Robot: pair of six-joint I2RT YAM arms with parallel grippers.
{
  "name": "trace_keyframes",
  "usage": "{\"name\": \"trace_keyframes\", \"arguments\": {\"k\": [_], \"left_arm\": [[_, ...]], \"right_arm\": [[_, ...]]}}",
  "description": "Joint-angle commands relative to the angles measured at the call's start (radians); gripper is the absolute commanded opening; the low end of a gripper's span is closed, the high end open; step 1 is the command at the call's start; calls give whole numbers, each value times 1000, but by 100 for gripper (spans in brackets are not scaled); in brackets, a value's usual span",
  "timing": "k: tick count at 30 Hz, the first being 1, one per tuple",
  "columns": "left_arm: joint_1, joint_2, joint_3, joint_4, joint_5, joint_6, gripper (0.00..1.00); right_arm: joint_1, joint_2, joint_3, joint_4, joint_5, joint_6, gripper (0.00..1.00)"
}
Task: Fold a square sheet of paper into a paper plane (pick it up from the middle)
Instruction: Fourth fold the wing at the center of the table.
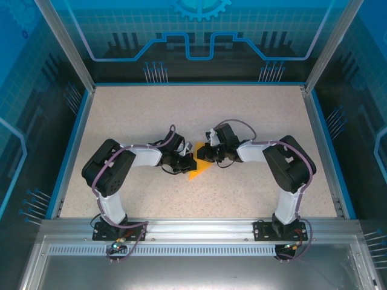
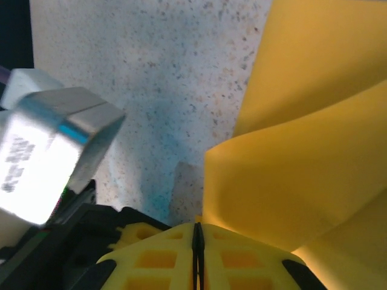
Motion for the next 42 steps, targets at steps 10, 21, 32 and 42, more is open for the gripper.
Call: {"name": "trace_keyframes", "arguments": {"k": [10, 21, 32, 42], "left_arm": [[10, 66, -51, -143, -134, 52, 0], [9, 65, -70, -151, -140, 68, 0], [10, 67, -77, -153, -140, 72, 0], [10, 65, -81, -153, -143, 73, 0]], "right_arm": [[-57, 80, 13, 20, 75, 12, 11], [-108, 120, 81, -33, 85, 2, 13], [-157, 142, 136, -71, 74, -11, 15], [-190, 184, 194, -122, 93, -37, 15]]}}
